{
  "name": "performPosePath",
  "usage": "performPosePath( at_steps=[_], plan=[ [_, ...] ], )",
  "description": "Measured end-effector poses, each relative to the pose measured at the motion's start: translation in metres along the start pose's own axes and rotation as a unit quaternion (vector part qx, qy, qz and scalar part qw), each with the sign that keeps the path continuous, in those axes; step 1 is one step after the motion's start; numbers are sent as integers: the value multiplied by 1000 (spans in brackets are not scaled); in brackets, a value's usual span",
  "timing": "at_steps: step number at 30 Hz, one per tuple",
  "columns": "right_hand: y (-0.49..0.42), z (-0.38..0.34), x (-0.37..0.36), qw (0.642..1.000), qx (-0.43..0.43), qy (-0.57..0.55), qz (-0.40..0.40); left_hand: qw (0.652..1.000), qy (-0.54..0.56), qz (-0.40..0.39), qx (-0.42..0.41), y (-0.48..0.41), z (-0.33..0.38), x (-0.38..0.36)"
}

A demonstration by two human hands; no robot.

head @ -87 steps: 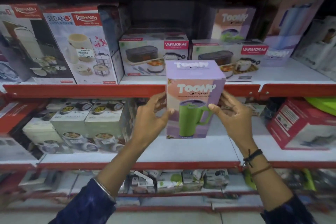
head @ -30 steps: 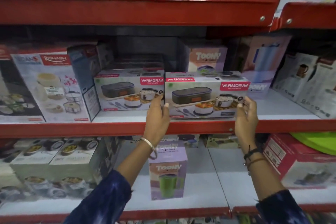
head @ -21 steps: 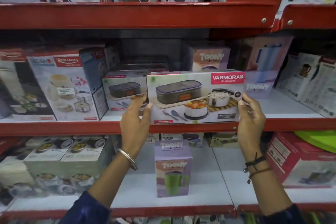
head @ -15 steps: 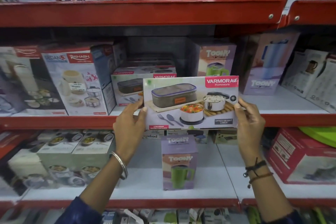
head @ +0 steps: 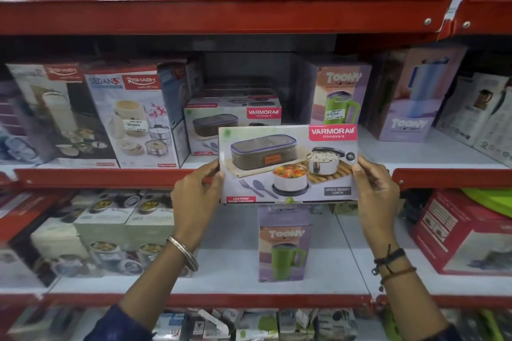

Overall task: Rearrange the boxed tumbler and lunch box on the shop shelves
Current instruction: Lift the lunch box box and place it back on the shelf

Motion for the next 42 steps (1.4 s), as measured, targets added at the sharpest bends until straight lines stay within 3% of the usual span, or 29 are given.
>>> performPosePath(
  at_steps=[8,18,28,35,38,42],
  plan=[
    [-27,-35,-62,999,25,0,-28,997,35,37,-51,-38,3,11],
    [-19,-2,-149,996,21,24,-80,997,36,-48,-51,-59,-48,-28],
    [0,10,-157,990,67,91,-85,990,-10,-90,-104,-53,-71,-58],
    [3,14,-160,983,74,137,-97,984,-106,-94,-111,-48,-80,-64],
    [5,15,-155,980,74,147,-109,989,-78,-59,-108,-43,-74,-58],
    [20,10,-129,992,64,77,-79,989,23,-16,-146,-18,-55,-54]
  ],
)
Point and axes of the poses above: each hand's wrist, its own y-axis away from the middle knuckle, its own x-axis out of the back of the hand, z = x × y, the point moved 8 cm from there along -y, towards the middle knuckle, and after that the axes turned 5 degrees about z, right-handed, at the moved point
